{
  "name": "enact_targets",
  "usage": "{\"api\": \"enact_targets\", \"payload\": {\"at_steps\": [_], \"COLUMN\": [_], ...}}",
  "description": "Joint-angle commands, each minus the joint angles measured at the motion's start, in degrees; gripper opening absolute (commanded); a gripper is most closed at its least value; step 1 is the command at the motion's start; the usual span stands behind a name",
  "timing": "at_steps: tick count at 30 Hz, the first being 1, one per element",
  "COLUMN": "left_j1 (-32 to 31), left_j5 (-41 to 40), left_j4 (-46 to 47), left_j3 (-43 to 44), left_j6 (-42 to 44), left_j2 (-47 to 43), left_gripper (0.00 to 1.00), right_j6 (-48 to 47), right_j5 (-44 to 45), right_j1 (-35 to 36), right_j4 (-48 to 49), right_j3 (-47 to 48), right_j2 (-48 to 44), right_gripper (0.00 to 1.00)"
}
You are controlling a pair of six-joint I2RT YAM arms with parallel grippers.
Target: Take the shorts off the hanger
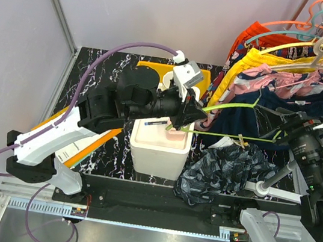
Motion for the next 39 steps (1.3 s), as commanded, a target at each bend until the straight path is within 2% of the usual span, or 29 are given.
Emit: {"api": "enact_targets", "payload": {"at_steps": [1, 3, 8, 12, 15, 21, 24, 25, 27, 29, 32, 39], "left_j1": [0.01, 0.01, 0.01, -0.07, -0.08, -0.07, -0.08, -0.08, -0.08, -0.08, -0.08, -0.69], "left_j5": [-2.28, -1.40, 1.76, 4.84, 5.37, 7.74, 9.50, 9.76, 10.12, 10.55, 11.79, 11.70], "left_j4": [11.35, 13.28, 17.42, 19.27, 19.97, 21.73, 25.59, 26.56, 27.88, 29.80, 32.18, 33.42], "left_j3": [-1.50, -1.68, -0.89, 3.58, 6.30, 12.98, 13.78, 13.96, 15.10, 15.46, 16.24, 17.13], "left_j6": [-1.65, -1.83, -1.65, -2.79, -2.71, -2.18, -3.14, -3.58, -4.90, -6.47, -8.15, -9.30], "left_j2": [-2.47, -2.22, -0.63, 3.49, 6.65, 13.34, 15.27, 15.63, 17.03, 18.26, 19.84, 22.13], "left_gripper": [0.00, 0.00, 0.00, 0.00, 0.00, 0.00, 0.00, 0.00, 0.00, 0.00, 0.00, 0.00], "right_j6": [5.66, 6.80, 10.22, 11.90, 12.34, 13.22, 11.90, 11.38, 10.93, 10.93, 10.58, 10.49], "right_j5": [5.73, 5.91, 7.84, 17.48, 21.36, 27.35, 28.49, 28.67, 28.94, 29.11, 28.94, 27.88], "right_j1": [-0.15, -0.15, -0.15, -0.15, -0.15, -0.24, -0.15, -0.15, 0.11, 0.29, 0.29, 0.72], "right_j4": [-5.99, -7.07, -8.91, -9.27, -8.92, -6.02, -5.93, -6.01, -6.01, -5.93, -5.67, -5.14], "right_j3": [3.85, 7.01, 18.50, 24.41, 27.14, 26.80, 28.37, 29.25, 29.61, 29.61, 29.26, 28.73], "right_j2": [0.04, 0.13, 1.53, 2.06, 2.24, 0.31, 0.56, 0.74, 0.74, 0.48, -0.13, -0.49], "right_gripper": [0.93, 0.96, 0.97, 0.94, 0.92, 0.83, 0.73, 0.67, 0.63, 0.53, 0.44, 0.42]}}
